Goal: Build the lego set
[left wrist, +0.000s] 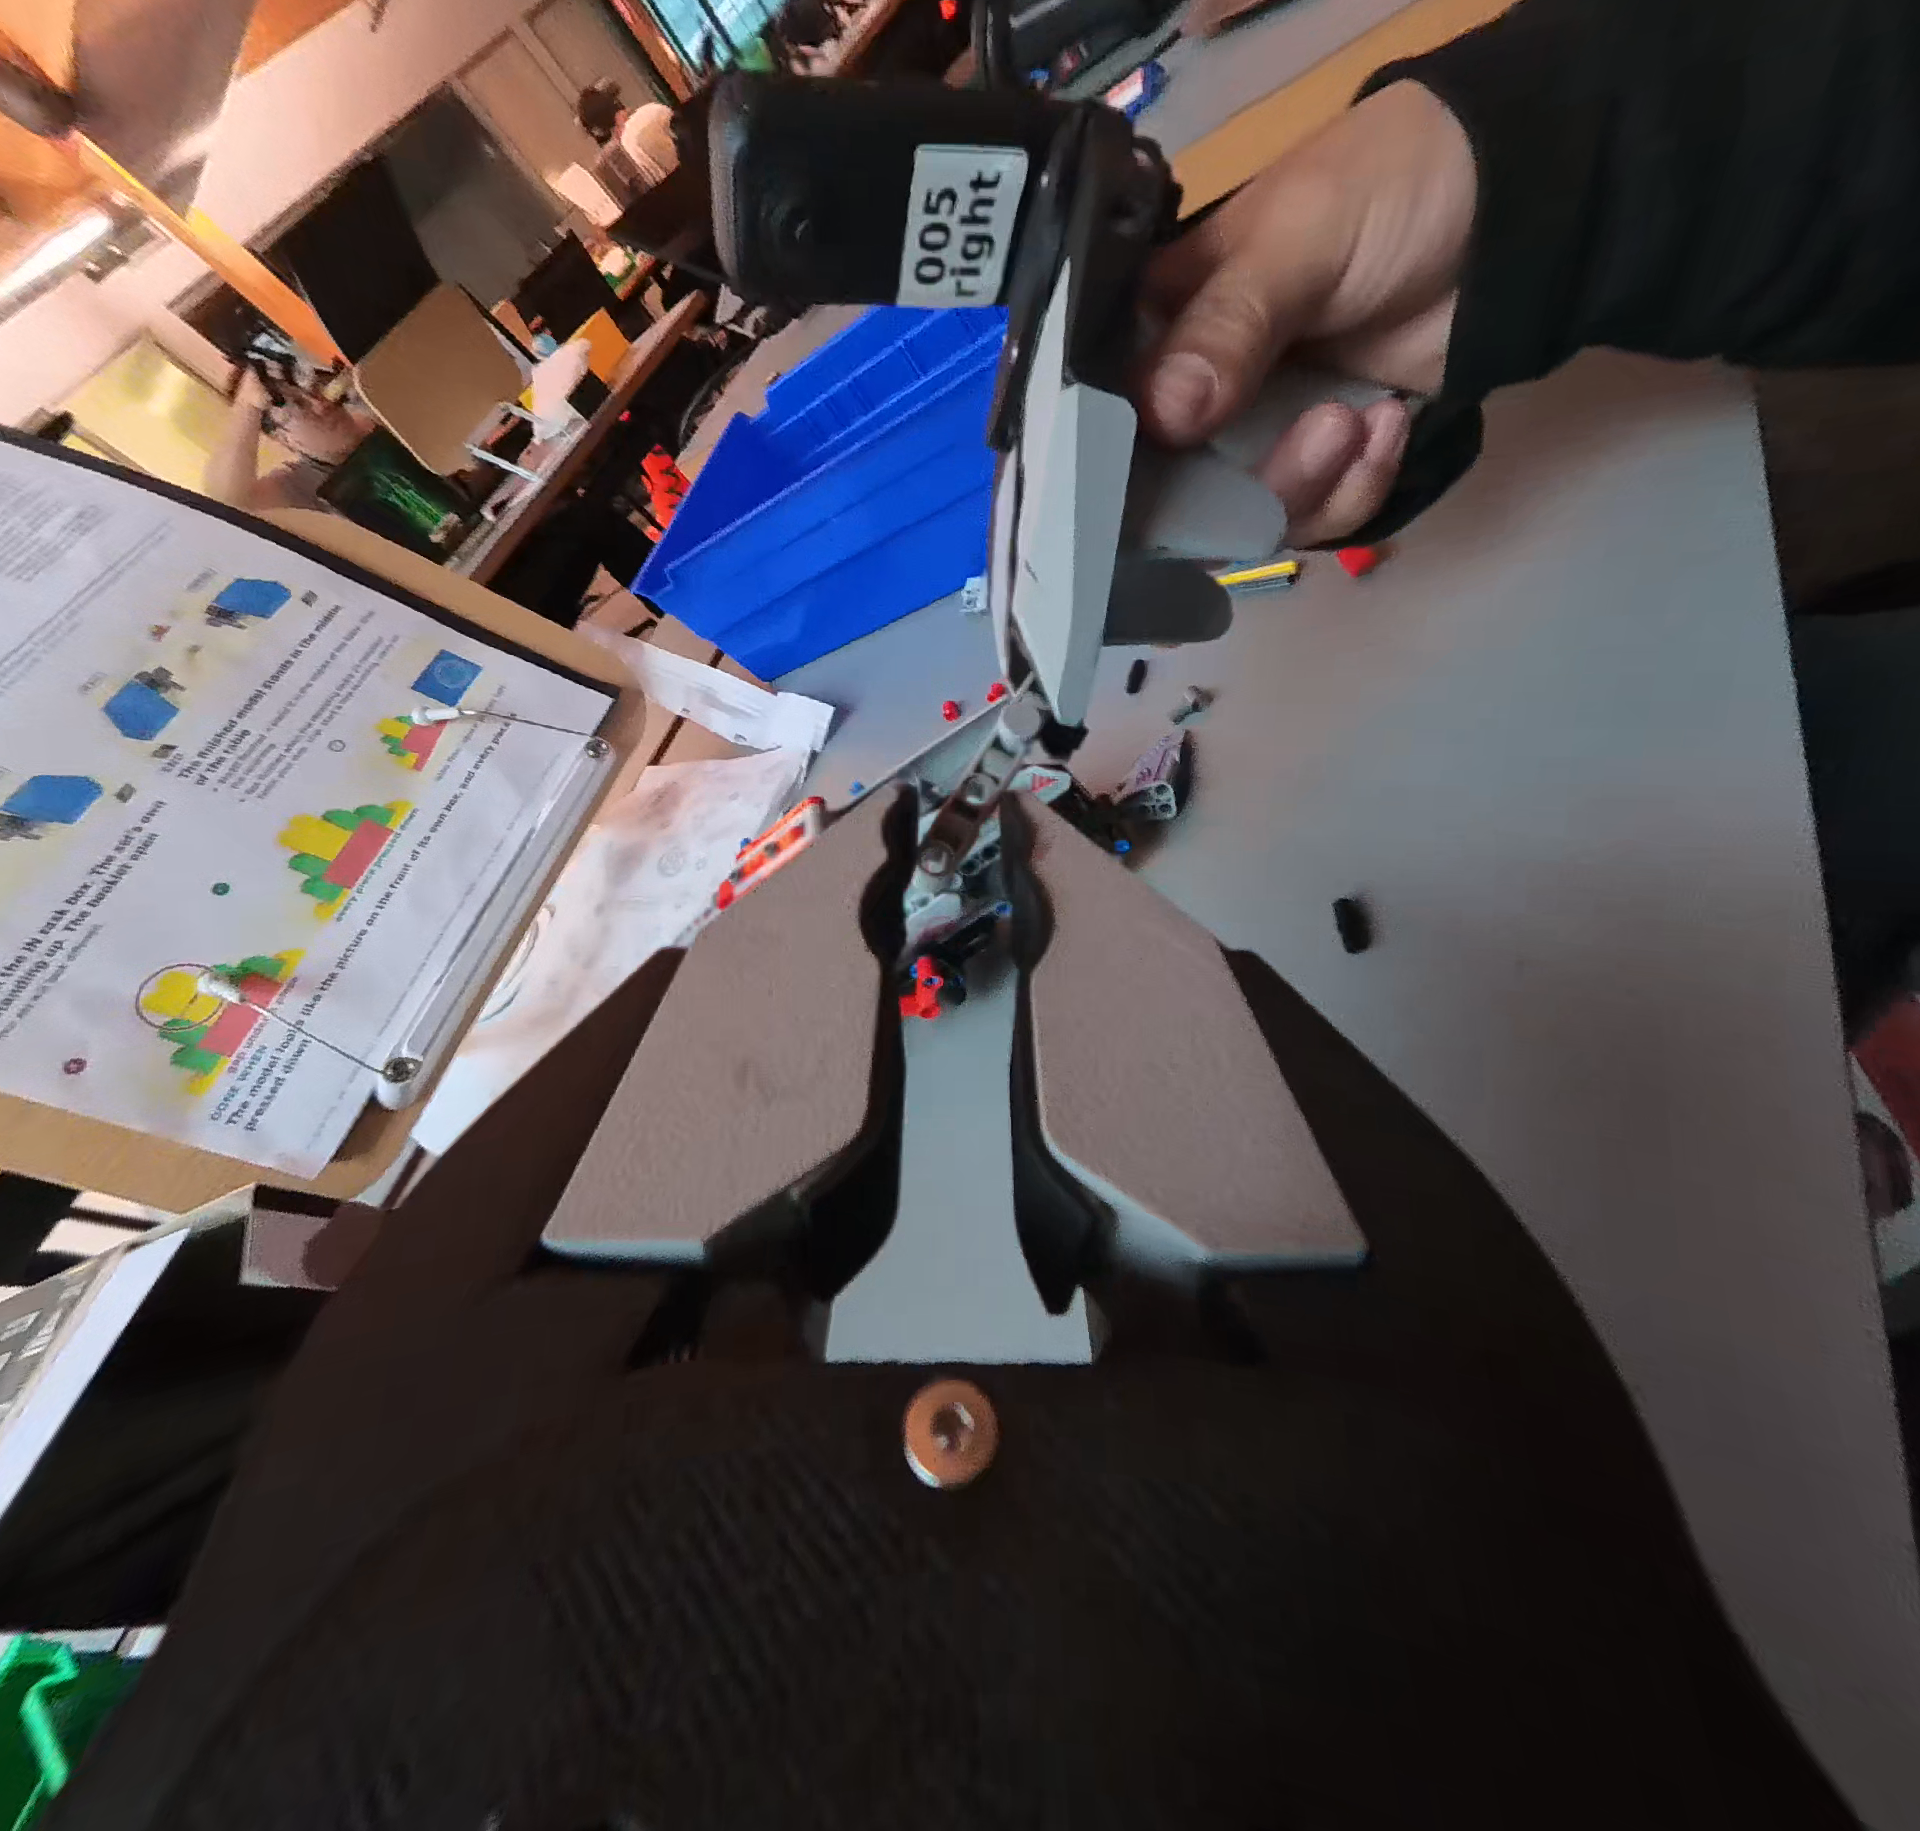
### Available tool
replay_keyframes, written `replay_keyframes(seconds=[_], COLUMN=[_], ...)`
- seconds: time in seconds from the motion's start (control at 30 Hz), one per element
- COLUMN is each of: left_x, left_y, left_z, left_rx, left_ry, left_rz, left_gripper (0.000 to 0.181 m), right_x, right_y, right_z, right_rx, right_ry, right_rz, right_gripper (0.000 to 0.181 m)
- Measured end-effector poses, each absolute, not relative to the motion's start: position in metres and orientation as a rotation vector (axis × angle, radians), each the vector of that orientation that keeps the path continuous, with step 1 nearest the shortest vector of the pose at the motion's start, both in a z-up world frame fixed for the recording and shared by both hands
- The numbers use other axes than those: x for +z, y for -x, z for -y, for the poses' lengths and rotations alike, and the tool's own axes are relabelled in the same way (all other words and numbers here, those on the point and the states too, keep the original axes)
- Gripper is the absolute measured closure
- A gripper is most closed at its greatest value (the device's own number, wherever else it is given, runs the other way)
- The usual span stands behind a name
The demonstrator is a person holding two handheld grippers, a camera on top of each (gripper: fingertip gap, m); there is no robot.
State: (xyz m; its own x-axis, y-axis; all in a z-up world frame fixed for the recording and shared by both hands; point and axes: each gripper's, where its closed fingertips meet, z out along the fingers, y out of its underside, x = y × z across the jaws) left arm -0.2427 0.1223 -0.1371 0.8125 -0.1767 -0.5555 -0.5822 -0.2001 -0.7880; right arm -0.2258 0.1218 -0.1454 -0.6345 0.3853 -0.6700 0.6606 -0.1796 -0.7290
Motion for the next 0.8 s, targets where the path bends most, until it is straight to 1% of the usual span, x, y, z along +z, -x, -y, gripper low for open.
replay_keyframes(seconds=[0.2, 0.33, 0.43, 0.53, 0.6, 0.63, 0.67, 0.8], left_x=[-0.140, -0.151, -0.151, -0.159, -0.159, -0.157, -0.155, -0.141], left_y=[0.229, 0.223, 0.228, 0.234, 0.237, 0.239, 0.244, 0.249], left_z=[-0.120, -0.117, -0.121, -0.125, -0.127, -0.128, -0.129, -0.129], left_rx=[0.279, 0.168, 0.017, -0.174, -0.300, -0.339, -0.341, -0.207], left_ry=[1.746, 1.789, 1.833, 1.888, 1.872, 1.850, 1.840, 1.754], left_rz=[-0.619, -0.647, -0.511, -0.354, -0.249, -0.208, -0.170, -0.202], left_gripper=[0.169, 0.175, 0.175, 0.175, 0.175, 0.175, 0.175, 0.175], right_x=[-0.143, -0.145, -0.144, -0.154, -0.159, -0.159, -0.157, -0.154], right_y=[0.215, 0.218, 0.226, 0.231, 0.232, 0.233, 0.235, 0.233], right_z=[-0.115, -0.115, -0.123, -0.133, -0.140, -0.142, -0.145, -0.142], right_rx=[-1.861, -1.874, -1.931, -1.885, -1.866, -1.883, -1.904, -1.902], right_ry=[-1.121, -1.123, -1.182, -1.288, -1.340, -1.353, -1.365, -1.369], right_rz=[-1.696, -1.669, -1.750, -1.886, -1.918, -1.927, -1.949, -2.034], right_gripper=[0.176, 0.176, 0.175, 0.175, 0.181, 0.178, 0.168, 0.167])
